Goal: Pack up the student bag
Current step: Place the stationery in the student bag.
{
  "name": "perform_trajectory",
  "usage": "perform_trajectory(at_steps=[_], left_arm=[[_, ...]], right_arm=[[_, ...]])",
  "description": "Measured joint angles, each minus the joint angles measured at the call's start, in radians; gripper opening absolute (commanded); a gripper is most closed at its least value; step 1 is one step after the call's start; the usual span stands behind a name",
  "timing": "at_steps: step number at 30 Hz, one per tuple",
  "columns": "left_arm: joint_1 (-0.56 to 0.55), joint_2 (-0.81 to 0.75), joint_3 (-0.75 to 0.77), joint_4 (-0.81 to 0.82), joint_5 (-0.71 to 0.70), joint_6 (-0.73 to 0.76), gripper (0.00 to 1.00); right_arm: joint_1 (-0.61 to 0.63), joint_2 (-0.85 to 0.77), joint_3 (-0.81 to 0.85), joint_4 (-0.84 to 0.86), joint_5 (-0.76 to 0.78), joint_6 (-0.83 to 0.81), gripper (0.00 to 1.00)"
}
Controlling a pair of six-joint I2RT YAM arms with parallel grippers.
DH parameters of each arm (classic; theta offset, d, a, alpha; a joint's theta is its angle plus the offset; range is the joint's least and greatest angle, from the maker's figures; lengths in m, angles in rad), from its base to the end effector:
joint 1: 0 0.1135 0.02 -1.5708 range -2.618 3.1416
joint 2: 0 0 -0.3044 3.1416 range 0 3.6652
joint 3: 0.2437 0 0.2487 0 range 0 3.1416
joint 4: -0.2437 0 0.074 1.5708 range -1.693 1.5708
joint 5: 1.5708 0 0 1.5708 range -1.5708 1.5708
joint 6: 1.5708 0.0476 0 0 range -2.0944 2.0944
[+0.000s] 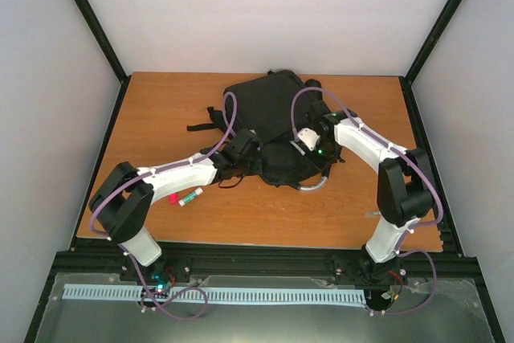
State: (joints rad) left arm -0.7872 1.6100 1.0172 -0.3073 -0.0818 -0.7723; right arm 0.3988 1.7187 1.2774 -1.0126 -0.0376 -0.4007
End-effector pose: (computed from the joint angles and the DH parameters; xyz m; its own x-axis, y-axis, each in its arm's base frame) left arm 0.2435 -0.2389 0.2375 -0.8637 -0.1185 -0.4899 0.0942 0.9169 -0.3878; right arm 0.2969 0.1270 0.2450 -0.6898 -0.7136 -0.1220 -0.7180 0.6959 -0.0111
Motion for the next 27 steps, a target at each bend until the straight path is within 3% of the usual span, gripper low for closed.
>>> perform_trajectory(at_steps=[5, 12, 21, 27], left_arm=[[0.000, 0.071, 0.000, 0.046, 0.031, -0.053, 0.37], [0.001, 0.128, 0.002, 0.105, 0.063, -0.107, 0.02], [0.003, 0.123, -0.013, 0.136, 0.079, -0.122, 0.01], [-0.001, 0.035, -0.077, 0.154, 0.094, -0.121, 0.01]], right_arm=[[0.000, 0.069, 0.065, 0.009, 0.000, 0.034, 0.03], [0.000, 0.159, 0.187, 0.009, -0.013, 0.065, 0.03], [0.000, 0.294, 0.388, 0.009, -0.116, 0.115, 0.04], [-0.006, 0.280, 0.370, 0.042, -0.249, 0.142, 0.32]])
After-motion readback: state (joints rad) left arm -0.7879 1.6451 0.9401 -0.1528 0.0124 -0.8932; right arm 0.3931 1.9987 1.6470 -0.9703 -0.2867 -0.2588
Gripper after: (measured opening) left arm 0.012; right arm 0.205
